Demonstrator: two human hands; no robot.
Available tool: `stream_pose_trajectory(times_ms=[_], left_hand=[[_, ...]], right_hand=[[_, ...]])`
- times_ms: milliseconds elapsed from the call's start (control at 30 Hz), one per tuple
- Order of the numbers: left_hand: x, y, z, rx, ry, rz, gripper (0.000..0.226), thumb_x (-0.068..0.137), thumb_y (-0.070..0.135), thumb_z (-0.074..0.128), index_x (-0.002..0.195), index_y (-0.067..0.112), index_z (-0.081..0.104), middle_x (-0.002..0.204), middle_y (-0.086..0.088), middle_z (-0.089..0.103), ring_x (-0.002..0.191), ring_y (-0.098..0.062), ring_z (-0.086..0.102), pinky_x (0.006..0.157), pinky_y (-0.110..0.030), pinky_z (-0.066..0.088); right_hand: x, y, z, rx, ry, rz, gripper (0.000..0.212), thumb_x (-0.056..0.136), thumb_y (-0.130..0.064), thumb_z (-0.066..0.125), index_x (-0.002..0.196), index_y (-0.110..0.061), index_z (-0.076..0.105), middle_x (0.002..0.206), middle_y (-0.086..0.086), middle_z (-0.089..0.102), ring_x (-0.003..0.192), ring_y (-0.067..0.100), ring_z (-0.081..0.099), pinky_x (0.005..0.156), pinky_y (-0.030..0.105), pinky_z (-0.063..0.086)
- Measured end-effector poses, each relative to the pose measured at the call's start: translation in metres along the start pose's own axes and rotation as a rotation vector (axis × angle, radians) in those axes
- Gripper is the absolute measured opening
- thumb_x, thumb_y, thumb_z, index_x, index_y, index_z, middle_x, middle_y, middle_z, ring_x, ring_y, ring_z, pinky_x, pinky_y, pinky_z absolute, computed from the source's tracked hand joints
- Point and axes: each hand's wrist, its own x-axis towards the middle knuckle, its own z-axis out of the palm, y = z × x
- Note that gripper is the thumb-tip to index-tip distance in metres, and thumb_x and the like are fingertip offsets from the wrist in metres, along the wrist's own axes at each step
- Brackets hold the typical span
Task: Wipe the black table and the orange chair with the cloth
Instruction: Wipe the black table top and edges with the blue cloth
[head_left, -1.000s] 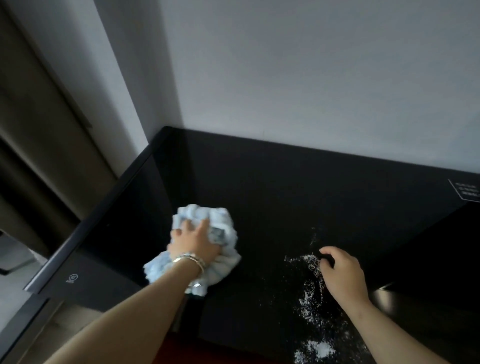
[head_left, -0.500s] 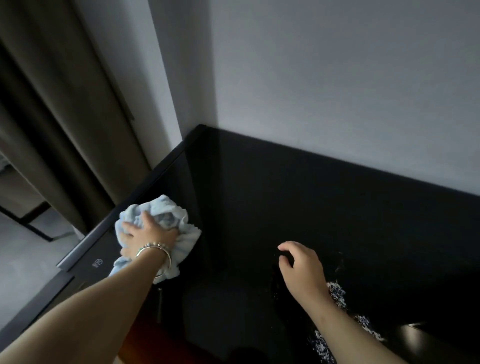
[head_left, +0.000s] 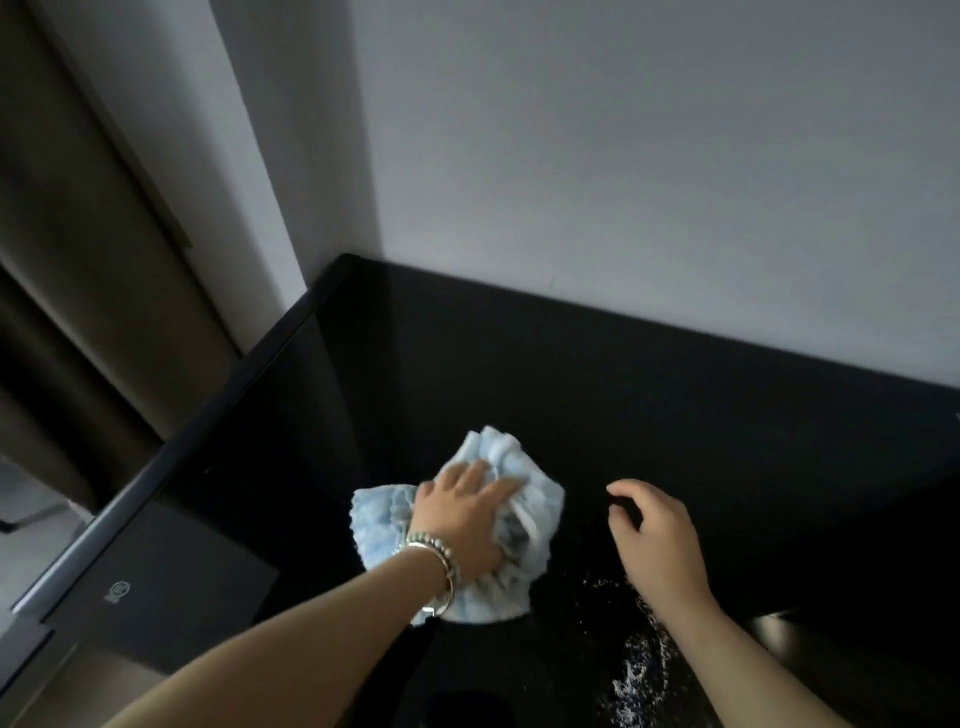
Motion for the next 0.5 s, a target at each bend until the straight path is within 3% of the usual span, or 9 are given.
stream_pose_trajectory(times_ms=[67, 167, 233, 333, 400, 500], left_hand=[[-0.001, 0.005, 0.005, -0.103, -0.084, 0.129, 0.067, 0.075, 0.038, 0.064, 0.135, 0.044, 0.035, 0.145, 0.006, 0.034, 0.135, -0.020, 0.029, 0.107, -0.040, 0.031], [0.021, -0.013, -0.003, -0.299, 0.070, -0.024, 0.063, 0.066, 0.043, 0.060, 0.125, 0.048, 0.039, 0.123, 0.004, 0.053, 0.112, -0.021, 0.054, 0.094, -0.037, 0.045], [0.035, -0.028, -0.013, -0.225, 0.140, -0.238, 0.069, 0.070, 0.041, 0.060, 0.132, 0.045, 0.030, 0.137, 0.006, 0.041, 0.122, -0.026, 0.044, 0.097, -0.042, 0.042], [0.041, -0.010, -0.021, -0.112, 0.034, -0.404, 0.074, 0.077, 0.038, 0.060, 0.140, 0.041, 0.019, 0.148, 0.010, 0.024, 0.132, -0.027, 0.027, 0.100, -0.047, 0.032], [0.044, 0.024, -0.014, -0.100, 0.006, -0.268, 0.071, 0.076, 0.038, 0.060, 0.137, 0.043, 0.024, 0.144, 0.011, 0.032, 0.128, -0.026, 0.031, 0.097, -0.046, 0.034], [0.043, 0.076, 0.004, -0.097, -0.133, 0.121, 0.057, 0.076, 0.038, 0.058, 0.127, 0.046, 0.035, 0.125, 0.008, 0.049, 0.117, -0.022, 0.044, 0.093, -0.041, 0.045]], right_hand=[[0.000, 0.020, -0.016, -0.030, 0.032, 0.067, 0.027, 0.090, -0.011, 0.058, 0.116, -0.016, 0.063, 0.116, -0.002, 0.062, 0.112, 0.016, 0.055, 0.095, 0.032, 0.046], [-0.006, 0.052, -0.040, -0.161, 0.058, 0.219, 0.029, 0.092, -0.019, 0.055, 0.120, -0.019, 0.061, 0.121, -0.002, 0.061, 0.109, 0.019, 0.055, 0.093, 0.037, 0.045], [-0.011, 0.070, -0.051, -0.328, -0.003, 0.347, 0.036, 0.094, -0.026, 0.049, 0.131, -0.024, 0.051, 0.136, -0.003, 0.051, 0.126, 0.022, 0.044, 0.101, 0.042, 0.037], [-0.022, 0.090, -0.057, -0.386, -0.148, 0.474, 0.047, 0.098, -0.031, 0.039, 0.144, -0.030, 0.030, 0.151, -0.003, 0.029, 0.138, 0.023, 0.027, 0.109, 0.046, 0.030], [-0.028, 0.098, -0.056, -0.383, -0.200, 0.464, 0.050, 0.099, -0.030, 0.036, 0.147, -0.030, 0.023, 0.156, -0.001, 0.019, 0.143, 0.023, 0.018, 0.112, 0.047, 0.027], [-0.031, 0.103, -0.059, -0.406, -0.227, 0.417, 0.052, 0.099, -0.030, 0.035, 0.148, -0.031, 0.019, 0.158, -0.001, 0.012, 0.145, 0.022, 0.012, 0.114, 0.044, 0.025]])
